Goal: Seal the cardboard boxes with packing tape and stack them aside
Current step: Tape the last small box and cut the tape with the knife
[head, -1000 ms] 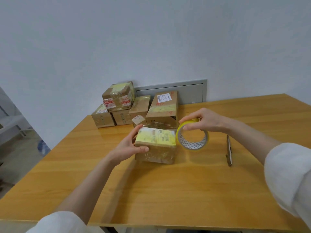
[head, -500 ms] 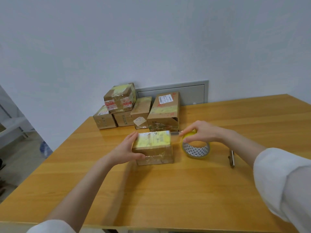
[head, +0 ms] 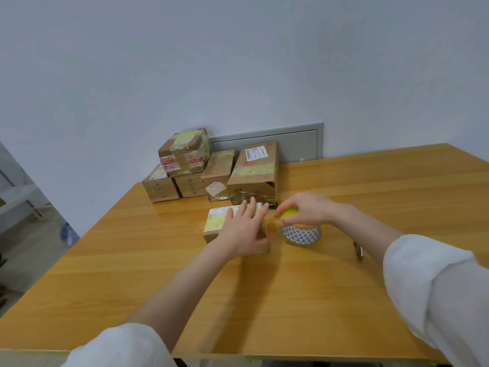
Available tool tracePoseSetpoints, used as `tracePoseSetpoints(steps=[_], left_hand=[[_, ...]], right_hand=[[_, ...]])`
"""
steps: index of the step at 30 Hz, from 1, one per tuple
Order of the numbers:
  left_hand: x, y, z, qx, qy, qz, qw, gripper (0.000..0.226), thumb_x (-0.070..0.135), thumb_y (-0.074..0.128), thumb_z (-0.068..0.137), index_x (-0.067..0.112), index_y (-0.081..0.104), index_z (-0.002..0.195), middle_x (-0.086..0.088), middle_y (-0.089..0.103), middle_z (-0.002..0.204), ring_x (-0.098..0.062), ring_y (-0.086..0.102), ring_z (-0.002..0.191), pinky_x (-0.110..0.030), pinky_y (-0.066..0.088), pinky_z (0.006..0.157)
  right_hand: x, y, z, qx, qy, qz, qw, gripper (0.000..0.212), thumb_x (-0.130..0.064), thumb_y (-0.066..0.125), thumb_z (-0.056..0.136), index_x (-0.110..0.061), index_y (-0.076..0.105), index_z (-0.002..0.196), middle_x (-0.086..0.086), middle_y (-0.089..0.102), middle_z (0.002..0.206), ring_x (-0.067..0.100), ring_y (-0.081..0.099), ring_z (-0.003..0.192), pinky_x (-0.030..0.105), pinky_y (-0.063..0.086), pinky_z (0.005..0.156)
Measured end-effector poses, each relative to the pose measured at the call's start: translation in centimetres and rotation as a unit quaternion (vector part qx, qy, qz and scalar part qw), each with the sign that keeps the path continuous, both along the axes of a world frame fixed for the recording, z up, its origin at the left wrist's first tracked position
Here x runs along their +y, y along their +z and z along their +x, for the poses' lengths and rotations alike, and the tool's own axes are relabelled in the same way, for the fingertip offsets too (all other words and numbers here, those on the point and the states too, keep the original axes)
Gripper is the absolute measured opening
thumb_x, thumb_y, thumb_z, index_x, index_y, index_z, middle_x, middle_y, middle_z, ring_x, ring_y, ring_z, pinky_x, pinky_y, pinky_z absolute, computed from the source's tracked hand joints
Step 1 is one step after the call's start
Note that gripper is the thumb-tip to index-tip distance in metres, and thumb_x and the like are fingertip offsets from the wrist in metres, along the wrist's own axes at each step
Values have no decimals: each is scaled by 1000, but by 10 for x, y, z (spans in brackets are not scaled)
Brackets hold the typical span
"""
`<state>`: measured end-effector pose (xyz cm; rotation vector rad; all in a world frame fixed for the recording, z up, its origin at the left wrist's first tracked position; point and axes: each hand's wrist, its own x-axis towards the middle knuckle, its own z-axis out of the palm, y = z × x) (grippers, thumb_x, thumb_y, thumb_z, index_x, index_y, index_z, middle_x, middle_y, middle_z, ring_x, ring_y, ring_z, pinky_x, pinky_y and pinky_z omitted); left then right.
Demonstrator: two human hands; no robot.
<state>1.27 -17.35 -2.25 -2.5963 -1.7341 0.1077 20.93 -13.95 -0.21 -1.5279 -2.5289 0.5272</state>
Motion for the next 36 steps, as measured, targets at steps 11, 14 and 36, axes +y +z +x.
tracePoseSetpoints(steps=[11, 14, 36], left_hand=[[12, 24, 9, -20, 33, -8, 999, 114, 49, 78, 68, 22, 8, 153, -4, 21, 154, -25, 28, 139, -47, 36, 108], [13, 42, -1, -213, 27, -16, 977, 116, 42, 84, 63, 22, 13, 153, -3, 26, 149, -22, 33, 134, -37, 36, 108], [-22, 14, -62, -657, 34, -150, 738, 102, 54, 90, 45, 39, 43, 134, 9, 53, 133, -11, 61, 113, -32, 54, 88]], right_hand=[[-9, 1, 6, 2, -14, -7, 1000, 44, -37, 66, 85, -46, 54, 126, -9, 51, 138, 17, 48, 121, 37, 47, 93], [-14, 16, 23, 162, -35, 8, 986, 60, -21, 74, 76, -38, 54, 129, -8, 54, 131, 12, 49, 117, 24, 43, 89], [-22, 42, 8, 196, 24, -26, 980, 42, -24, 60, 68, -55, 67, 96, -28, 64, 93, -4, 52, 58, 12, 42, 56]])
